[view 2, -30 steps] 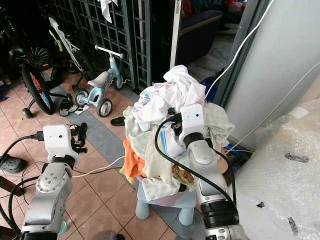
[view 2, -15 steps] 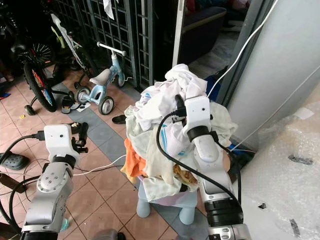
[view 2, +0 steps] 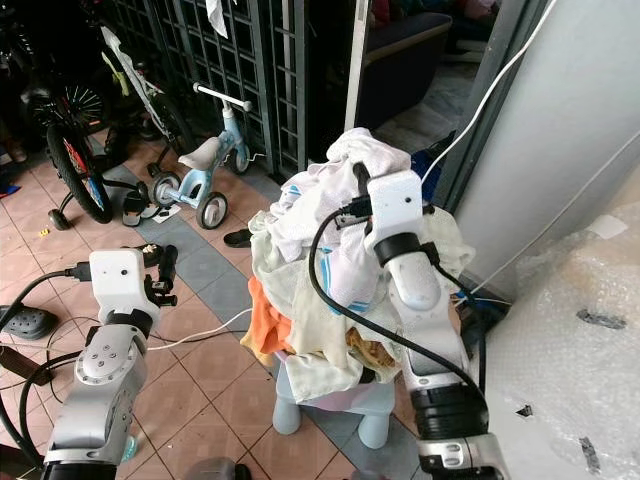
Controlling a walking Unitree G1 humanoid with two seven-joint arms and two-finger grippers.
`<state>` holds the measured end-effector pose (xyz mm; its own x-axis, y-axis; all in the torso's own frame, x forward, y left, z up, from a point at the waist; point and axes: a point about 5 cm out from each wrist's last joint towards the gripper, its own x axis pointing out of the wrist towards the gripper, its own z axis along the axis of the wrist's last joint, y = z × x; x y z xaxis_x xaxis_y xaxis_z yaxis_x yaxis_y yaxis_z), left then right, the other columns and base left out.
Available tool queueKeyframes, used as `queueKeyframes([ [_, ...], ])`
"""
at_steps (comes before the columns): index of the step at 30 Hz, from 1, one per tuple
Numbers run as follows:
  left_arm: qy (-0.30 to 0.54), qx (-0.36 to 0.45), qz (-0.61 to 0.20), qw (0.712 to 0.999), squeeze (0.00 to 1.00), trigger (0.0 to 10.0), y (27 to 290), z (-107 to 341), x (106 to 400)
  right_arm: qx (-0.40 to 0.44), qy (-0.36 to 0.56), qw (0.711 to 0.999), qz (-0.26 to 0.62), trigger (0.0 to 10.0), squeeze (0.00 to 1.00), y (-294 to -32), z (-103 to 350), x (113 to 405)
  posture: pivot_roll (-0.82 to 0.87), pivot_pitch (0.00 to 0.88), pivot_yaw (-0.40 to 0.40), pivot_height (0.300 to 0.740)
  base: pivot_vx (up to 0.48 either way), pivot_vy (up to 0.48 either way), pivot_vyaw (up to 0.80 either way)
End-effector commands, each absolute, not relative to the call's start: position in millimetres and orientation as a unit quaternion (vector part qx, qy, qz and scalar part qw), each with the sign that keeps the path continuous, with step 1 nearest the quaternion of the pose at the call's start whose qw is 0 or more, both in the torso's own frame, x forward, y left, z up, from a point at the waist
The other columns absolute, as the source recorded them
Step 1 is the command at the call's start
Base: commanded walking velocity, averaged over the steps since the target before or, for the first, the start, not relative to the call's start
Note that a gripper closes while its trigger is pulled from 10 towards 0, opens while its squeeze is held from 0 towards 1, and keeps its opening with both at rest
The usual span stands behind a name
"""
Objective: Clothes washing
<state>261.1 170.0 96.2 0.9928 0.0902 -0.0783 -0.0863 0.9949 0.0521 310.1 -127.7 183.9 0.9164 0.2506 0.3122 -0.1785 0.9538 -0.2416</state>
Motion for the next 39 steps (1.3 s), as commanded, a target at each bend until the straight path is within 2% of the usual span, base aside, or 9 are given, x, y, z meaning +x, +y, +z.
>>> queueKeyframes([
  [1,0.038,0.029,0.044,0.998,0.0,10.0,169,97,263,-0.127,-0.245,0.956,0.097,0.0,0.0,-128,220,311,-0.04,0.0,-0.005,0.74,0.0,0.0,0.0],
  [8,0.031,0.04,0.06,0.997,0.0,10.0,170,99,265,-0.191,-0.317,0.928,0.032,0.0,0.0,-150,261,312,-0.05,0.0,-0.005,0.74,0.0,0.0,0.0],
  [13,0.035,0.056,0.062,0.996,0.0,10.0,168,99,269,-0.21,-0.293,0.932,0.026,0.0,0.0,-161,250,308,-0.05,0.0,-0.001,0.74,0.0,0.0,0.0],
  [22,0.036,0.065,0.063,0.995,0.0,10.0,167,98,270,-0.197,-0.261,0.943,0.064,0.0,0.0,-145,225,295,-0.06,0.0,0.003,0.74,0.0,-0.278,0.0],
  [31,0.037,0.064,0.063,0.995,0.0,10.0,166,97,270,-0.197,-0.256,0.944,0.068,0.0,0.0,-145,224,296,-0.06,0.0,0.0,0.74,0.0,-0.363,0.0],
  [39,0.036,0.056,0.076,0.995,0.0,10.0,169,97,270,-0.188,-0.242,0.947,0.092,0.0,0.0,-138,215,294,-0.06,0.0,0.0,0.74,0.0,0.0,0.0],
])
